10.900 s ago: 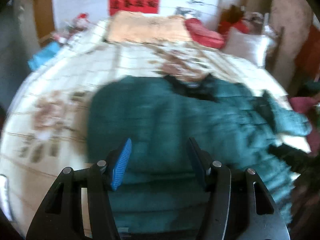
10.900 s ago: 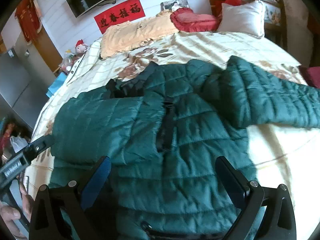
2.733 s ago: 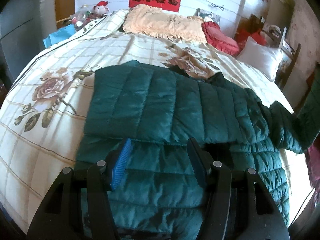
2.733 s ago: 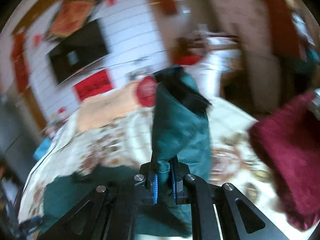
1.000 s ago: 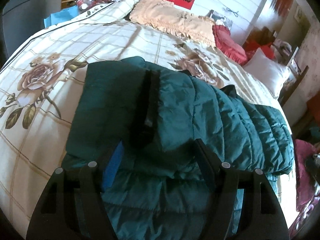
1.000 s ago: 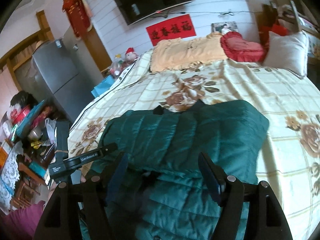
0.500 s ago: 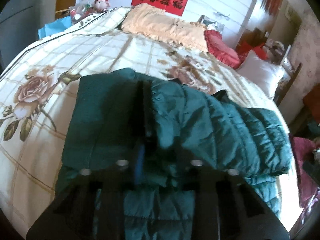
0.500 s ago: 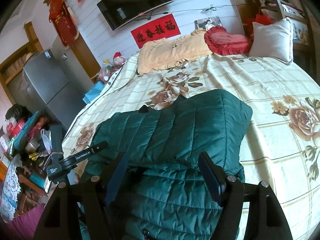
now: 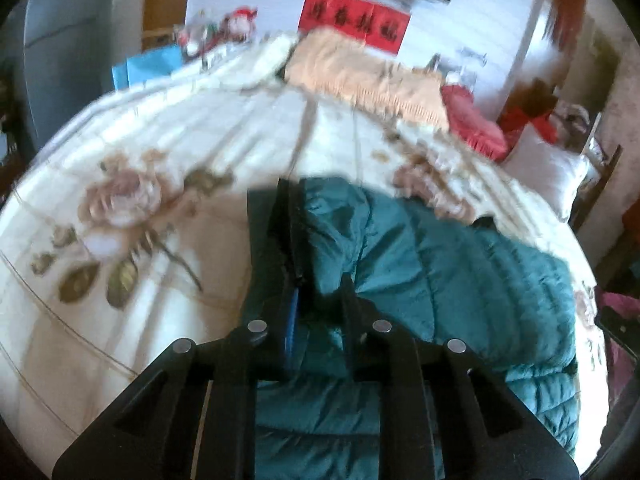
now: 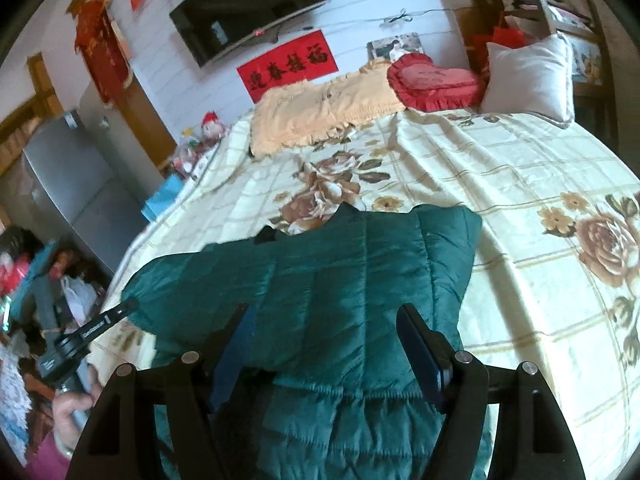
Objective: Fold large clothes
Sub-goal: 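Lay the sleeve down and press the folded side flat with the right tool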
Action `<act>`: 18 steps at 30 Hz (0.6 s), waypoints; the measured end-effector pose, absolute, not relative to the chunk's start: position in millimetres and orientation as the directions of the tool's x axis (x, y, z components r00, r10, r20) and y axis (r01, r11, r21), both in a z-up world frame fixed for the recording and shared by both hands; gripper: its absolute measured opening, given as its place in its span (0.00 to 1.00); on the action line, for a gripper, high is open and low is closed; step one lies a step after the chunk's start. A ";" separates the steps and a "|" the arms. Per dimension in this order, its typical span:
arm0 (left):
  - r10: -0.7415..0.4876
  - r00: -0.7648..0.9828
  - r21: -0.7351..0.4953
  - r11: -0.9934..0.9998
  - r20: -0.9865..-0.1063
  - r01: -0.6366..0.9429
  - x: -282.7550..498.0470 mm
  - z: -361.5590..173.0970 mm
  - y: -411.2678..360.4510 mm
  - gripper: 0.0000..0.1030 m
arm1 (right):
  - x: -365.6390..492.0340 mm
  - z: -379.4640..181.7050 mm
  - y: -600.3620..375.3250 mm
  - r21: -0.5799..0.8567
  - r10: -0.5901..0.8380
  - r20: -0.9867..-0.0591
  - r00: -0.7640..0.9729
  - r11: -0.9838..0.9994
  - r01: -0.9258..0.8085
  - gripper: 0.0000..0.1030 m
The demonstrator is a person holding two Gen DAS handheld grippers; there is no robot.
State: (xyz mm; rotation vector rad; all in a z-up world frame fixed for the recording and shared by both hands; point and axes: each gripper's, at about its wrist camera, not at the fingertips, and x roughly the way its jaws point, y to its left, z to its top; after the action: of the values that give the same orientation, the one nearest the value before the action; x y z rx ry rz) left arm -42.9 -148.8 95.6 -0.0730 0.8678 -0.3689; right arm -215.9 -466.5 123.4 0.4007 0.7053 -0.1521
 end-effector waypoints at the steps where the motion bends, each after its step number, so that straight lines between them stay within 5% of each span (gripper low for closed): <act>1: -0.338 0.578 -0.208 0.937 -0.743 0.282 -41.6 88.5 -149.4 0.17 | -206.9 116.6 -464.4 0.291 -0.008 -0.676 0.737 0.916 0.276 0.68; 6: -0.341 0.562 -0.201 0.934 -0.754 0.297 -40.0 74.2 -158.5 0.21 | -161.2 69.5 -457.9 0.140 -0.097 -0.770 0.631 0.939 0.315 0.68; 9: -0.350 0.543 -0.214 0.930 -0.763 0.299 -37.1 75.7 -160.1 0.38 | -148.5 51.7 -461.8 0.056 -0.180 -0.773 0.608 0.935 0.349 0.68; 18: -0.317 0.611 -0.181 0.944 -0.726 0.275 -53.1 103.5 -145.9 0.38 | -175.0 79.7 -462.7 0.130 -0.134 -0.739 0.661 0.933 0.335 0.68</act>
State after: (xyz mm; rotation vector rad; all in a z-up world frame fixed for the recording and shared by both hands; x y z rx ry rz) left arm -53.1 -145.9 103.5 -0.0527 0.8476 -0.3414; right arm -175.0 -462.7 79.7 0.2661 0.8082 -0.2692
